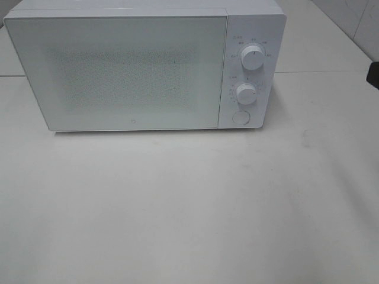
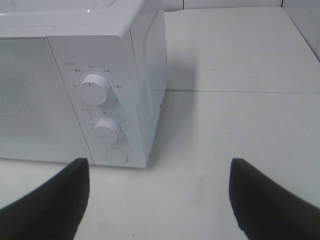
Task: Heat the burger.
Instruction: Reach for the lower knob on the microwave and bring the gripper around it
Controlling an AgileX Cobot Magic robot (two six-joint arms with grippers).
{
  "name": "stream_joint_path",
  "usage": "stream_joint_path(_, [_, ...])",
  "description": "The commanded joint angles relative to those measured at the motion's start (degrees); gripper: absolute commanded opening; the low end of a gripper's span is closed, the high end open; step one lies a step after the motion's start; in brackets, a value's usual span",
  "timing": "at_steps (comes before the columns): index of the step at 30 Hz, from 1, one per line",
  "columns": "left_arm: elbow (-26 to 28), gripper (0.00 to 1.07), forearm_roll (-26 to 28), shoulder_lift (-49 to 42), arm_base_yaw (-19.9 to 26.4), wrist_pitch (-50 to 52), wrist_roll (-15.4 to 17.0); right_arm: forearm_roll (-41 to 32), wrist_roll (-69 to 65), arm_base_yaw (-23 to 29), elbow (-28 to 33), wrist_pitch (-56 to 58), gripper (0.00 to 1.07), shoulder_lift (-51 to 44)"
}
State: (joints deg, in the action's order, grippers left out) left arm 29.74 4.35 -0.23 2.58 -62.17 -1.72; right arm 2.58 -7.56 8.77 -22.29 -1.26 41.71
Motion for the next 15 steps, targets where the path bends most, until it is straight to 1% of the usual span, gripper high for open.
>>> stream_joint_path(1, [-0.1, 1.00, 0.3, -1.3, -0.1, 0.7, 0.0, 0.3, -0.5, -0.3, 0.3, -10.2, 0.75, 5.4])
stream_joint_path(2, [-0.1, 1.00, 0.3, -1.3, -0.1, 0.7, 0.0, 0.3, -0.5, -0.3, 0.3, -10.2, 0.75, 5.4])
stream_joint_path(4, [-0.1, 1.00, 0.3, -1.3, -0.1, 0.7, 0.0, 0.5, -0.4, -0.3, 0.5, -15.0, 0.75, 9.3])
stream_joint_path(7, [-0.1, 1.00, 0.3, -1.3, -0.1, 0.7, 0.0, 0.6, -0.3, -0.3, 0.5, -16.2, 0.75, 10.4])
stream_joint_path(9, [-0.1, 1.00, 0.3, -1.3, -0.1, 0.7, 0.0, 0.7, 2.0, -0.3, 1.6, -23.8, 0.75, 15.3])
stream_joint_path(12, [-0.1, 1.00, 0.3, -1.3, -0.1, 0.7, 0.0, 0.5, 2.8, -0.3, 2.1, -26.4, 0.75, 16.7])
stream_joint_path(13, [-0.1, 1.00, 0.3, -1.3, -0.1, 0.7, 0.0, -0.3, 5.0, -0.3, 3.3, -30.8, 0.75, 18.9])
stream_joint_path(14, [-0.1, 1.00, 0.3, -1.3, -0.1, 0.7, 0.0, -2.6, 7.6, -0.3, 4.4, -34.5, 0.75, 21.3])
stream_joint_path(15, [-0.1, 1.00, 0.3, -1.3, -0.1, 0.7, 0.0, -2.6, 7.6, -0.3, 4.4, -34.5, 0.75, 21.3])
